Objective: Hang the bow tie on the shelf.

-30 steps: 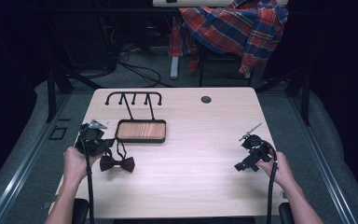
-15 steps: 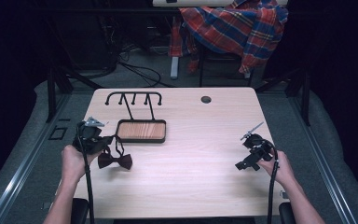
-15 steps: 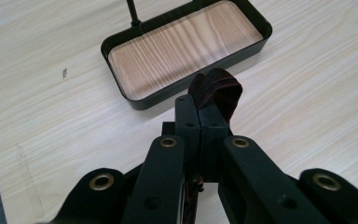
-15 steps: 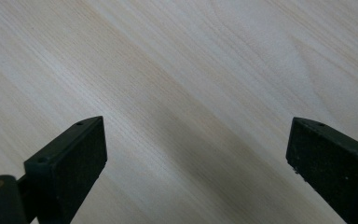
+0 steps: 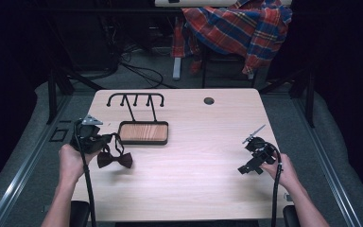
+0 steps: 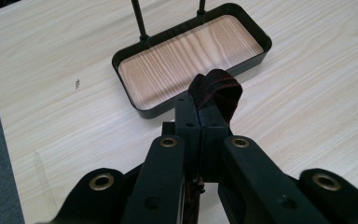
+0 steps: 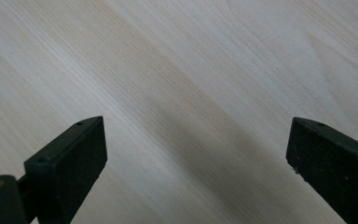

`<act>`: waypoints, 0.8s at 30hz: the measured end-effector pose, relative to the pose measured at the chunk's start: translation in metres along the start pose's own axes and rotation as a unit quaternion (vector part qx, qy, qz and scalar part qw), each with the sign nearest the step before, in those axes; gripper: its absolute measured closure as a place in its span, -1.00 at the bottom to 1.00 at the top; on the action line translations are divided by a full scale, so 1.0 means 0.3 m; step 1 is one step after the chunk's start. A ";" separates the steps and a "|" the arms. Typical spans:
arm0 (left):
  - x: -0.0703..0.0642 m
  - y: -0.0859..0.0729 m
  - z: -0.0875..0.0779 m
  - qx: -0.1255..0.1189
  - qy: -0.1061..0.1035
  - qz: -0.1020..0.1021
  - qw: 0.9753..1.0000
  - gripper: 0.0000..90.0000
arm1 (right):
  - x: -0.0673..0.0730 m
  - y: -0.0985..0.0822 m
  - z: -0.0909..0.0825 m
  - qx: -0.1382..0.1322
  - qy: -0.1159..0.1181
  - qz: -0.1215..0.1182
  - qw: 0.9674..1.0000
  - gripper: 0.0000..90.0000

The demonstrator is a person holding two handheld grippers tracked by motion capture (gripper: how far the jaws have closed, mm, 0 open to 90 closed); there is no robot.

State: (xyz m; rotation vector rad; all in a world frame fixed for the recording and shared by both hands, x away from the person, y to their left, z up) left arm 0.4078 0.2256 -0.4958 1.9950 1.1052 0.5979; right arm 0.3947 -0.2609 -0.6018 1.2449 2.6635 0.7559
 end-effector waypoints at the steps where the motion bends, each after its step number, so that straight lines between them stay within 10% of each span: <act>1: -0.002 0.003 0.000 -0.001 -0.002 0.000 1.000 0.98 | -0.001 -0.001 -0.001 0.001 0.000 -0.001 1.000 -0.89; 16: 0.039 0.044 -0.009 -0.004 0.008 0.014 1.000 0.98 | 0.012 -0.004 0.018 -0.012 0.001 0.011 1.000 -0.89; 24: 0.066 0.074 -0.006 -0.007 0.013 0.006 1.000 0.98 | 0.000 -0.013 0.001 0.025 0.004 -0.015 1.000 -0.89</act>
Point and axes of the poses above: each handheld gripper's, and its own axes: z roughly forward along the jaws, y roughly out of its top, x roughly to its left, the point moved 8 cm from there along z, roughly forward along the jaws, and after that the axes turned 12 degrees about -x, right-handed, at the moved point
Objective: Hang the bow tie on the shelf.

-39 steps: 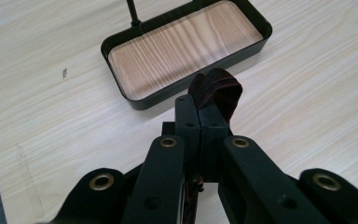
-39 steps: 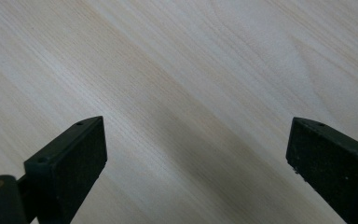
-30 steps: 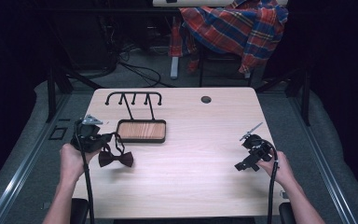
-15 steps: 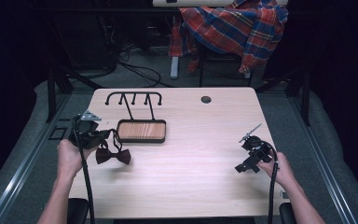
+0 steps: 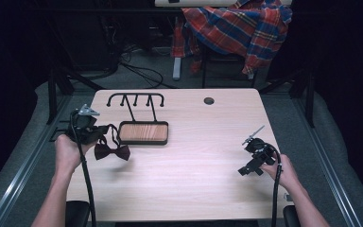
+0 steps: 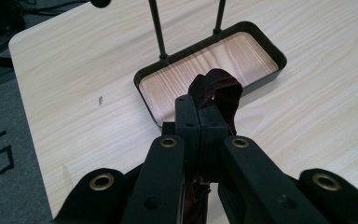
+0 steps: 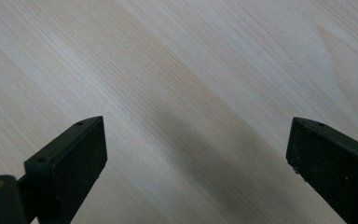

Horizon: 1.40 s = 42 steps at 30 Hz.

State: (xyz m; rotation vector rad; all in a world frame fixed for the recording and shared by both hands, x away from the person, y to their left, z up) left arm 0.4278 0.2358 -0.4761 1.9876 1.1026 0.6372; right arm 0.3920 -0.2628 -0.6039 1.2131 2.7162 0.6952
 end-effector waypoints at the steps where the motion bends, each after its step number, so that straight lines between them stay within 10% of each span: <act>1: 0.004 0.003 -0.001 -0.001 -0.002 -0.002 1.000 0.98 | 0.004 0.001 0.005 -0.010 -0.001 0.007 1.000 -0.89; 42: 0.125 0.168 0.051 -0.012 0.033 0.004 0.999 0.98 | 0.000 -0.008 0.000 0.002 0.003 0.004 1.000 -0.89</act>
Point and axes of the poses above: each handheld gripper's, and its own axes: z roughly forward along the jaws, y roughly out of its top, x roughly to its left, the point moved 8 cm from there along z, roughly forward along the jaws, and after that the axes turned 12 degrees about -x, right-handed, at the moved point
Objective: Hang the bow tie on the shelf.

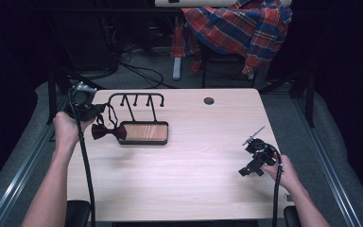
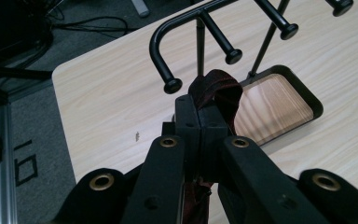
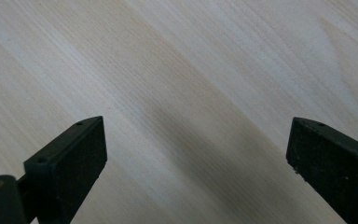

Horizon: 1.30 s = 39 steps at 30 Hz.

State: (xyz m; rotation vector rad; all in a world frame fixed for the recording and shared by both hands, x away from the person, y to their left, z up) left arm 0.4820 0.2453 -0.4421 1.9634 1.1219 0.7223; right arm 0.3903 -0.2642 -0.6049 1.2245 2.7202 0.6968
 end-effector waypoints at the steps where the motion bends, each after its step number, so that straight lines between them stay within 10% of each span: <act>1: 0.003 0.002 0.003 0.000 0.003 0.001 1.000 0.98 | 0.004 0.002 0.006 -0.011 -0.001 0.009 1.000 -0.89; 39: 0.063 0.018 0.085 0.025 0.036 0.016 0.999 0.98 | 0.006 -0.002 0.005 0.000 0.002 0.001 1.000 -0.89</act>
Point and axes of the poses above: each handheld gripper's, and its own axes: z roughly forward along the jaws, y roughly out of its top, x roughly to its left, the point moved 8 cm from there along z, roughly forward along the jaws, and after that the axes turned 12 degrees about -x, right-handed, at the moved point
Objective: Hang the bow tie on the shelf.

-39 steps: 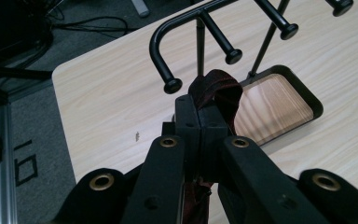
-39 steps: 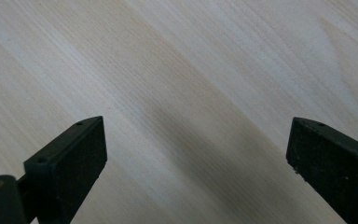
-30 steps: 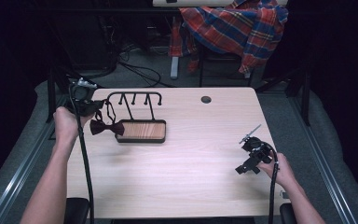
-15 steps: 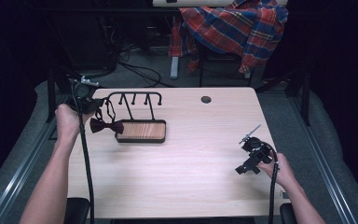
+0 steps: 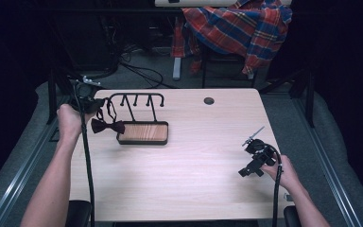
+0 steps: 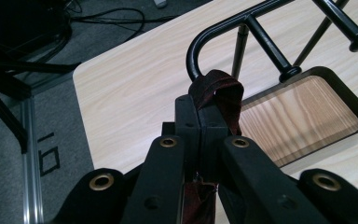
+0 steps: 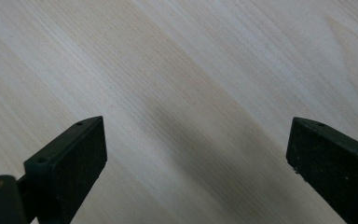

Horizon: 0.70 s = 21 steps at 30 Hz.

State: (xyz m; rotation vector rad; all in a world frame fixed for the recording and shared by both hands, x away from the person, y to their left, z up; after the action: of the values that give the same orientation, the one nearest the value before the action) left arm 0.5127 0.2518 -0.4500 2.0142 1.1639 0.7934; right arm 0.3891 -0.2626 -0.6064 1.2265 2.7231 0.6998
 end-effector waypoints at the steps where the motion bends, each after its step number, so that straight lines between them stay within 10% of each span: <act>1: 0.002 0.000 0.002 0.000 0.001 0.000 1.000 0.98 | 0.007 0.003 0.009 -0.016 -0.002 0.015 1.000 -0.89; 21: -0.023 0.016 0.012 0.002 -0.004 0.012 1.000 0.98 | 0.008 -0.001 0.008 -0.003 0.004 0.003 1.000 -0.89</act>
State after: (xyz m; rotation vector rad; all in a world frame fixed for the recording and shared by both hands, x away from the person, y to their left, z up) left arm 0.5148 0.2431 -0.4495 2.0369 1.1397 0.7958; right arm 0.3880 -0.2601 -0.6085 1.2329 2.7225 0.7159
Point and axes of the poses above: each handheld gripper's, and its own axes: z roughly forward along the jaws, y roughly out of its top, x roughly to its left, the point moved 8 cm from there along z, roughly forward along the jaws, and after that the axes turned 12 degrees about -x, right-handed, at the moved point
